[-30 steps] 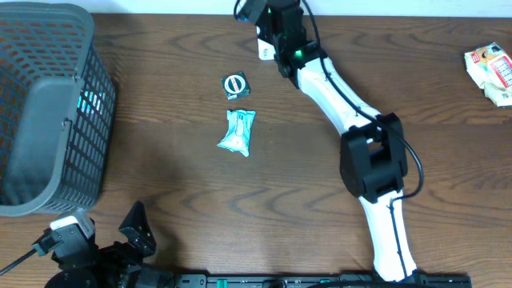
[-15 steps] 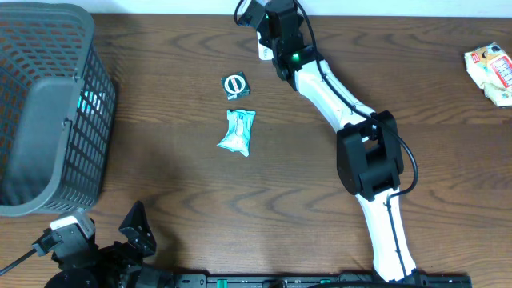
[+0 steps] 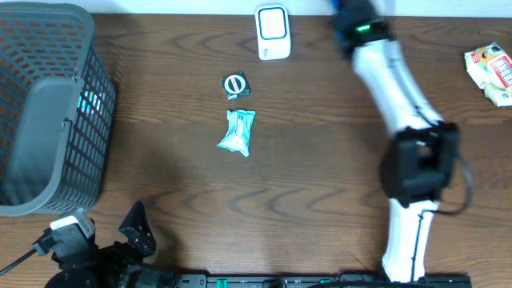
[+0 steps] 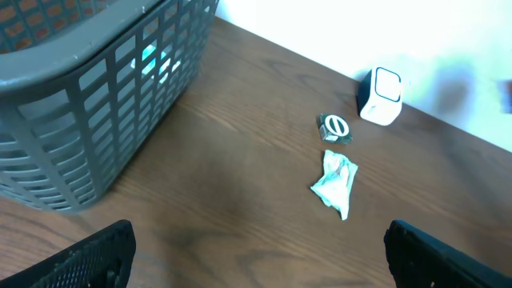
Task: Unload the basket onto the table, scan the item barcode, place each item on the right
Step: 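Carry the tissue pack to the far right and drop it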
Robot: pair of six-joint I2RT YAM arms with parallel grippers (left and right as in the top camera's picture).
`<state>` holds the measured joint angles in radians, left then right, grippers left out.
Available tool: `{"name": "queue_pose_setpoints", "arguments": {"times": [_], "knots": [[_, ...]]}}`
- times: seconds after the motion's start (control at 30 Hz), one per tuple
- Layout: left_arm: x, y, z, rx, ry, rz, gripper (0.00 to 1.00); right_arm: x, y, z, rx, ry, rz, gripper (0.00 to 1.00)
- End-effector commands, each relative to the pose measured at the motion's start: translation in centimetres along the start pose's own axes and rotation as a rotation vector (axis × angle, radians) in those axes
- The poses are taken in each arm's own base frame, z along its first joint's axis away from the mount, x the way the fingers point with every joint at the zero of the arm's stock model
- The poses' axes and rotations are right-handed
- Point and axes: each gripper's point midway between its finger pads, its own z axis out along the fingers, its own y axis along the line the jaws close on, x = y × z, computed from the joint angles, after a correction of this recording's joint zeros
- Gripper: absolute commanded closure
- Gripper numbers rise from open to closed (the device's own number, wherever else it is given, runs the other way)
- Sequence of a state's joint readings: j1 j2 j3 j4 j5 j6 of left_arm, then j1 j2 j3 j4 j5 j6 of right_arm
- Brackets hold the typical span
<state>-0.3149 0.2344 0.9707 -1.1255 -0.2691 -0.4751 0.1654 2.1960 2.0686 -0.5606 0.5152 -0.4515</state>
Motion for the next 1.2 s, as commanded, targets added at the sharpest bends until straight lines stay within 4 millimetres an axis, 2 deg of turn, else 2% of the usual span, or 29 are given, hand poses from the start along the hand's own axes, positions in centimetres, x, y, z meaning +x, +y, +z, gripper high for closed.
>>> {"name": "queue_pose_setpoints", "arguments": {"times": [0.0,0.13,0.3,0.47,0.67,1.0,1.03,1.17], "knots": [[-0.1,0.3,0.1,-0.019,-0.009,-0.011,0.02,3.0,-5.7,-0.7,0.064,0.085,0.108,0.99],[-0.1,0.3,0.1,-0.019,-0.009,-0.011,0.02,9.2,-7.6,0.7,0.002,0.254,0.139,0.99],[-0.1,0.3,0.1,-0.018,-0.008,-0.011,0.02,13.5,-8.7,2.0,-0.126,0.320,0.359,0.99],[-0.1,0.3,0.1,-0.018,-0.008,-0.011,0.02,16.6,-9.6,2.8,-0.191,0.362,0.473,0.99],[-0.1,0.3,0.1,-0.018,-0.008,-0.011,0.02,19.7,-9.0,3.6,-0.212,0.425,0.491,0.98],[-0.1,0.3,0.1,-0.018,-0.008,-0.011,0.02,26.1,-9.1,5.0,-0.092,0.561,0.468,0.96],[-0.1,0.3,0.1,-0.018,-0.008,-0.011,0.02,26.2,-9.2,5.0,-0.088,0.566,0.467,0.94],[-0.1,0.3,0.1,-0.019,-0.009,-0.011,0.02,27.5,-10.6,4.7,-0.011,0.604,0.450,0.59]]}}
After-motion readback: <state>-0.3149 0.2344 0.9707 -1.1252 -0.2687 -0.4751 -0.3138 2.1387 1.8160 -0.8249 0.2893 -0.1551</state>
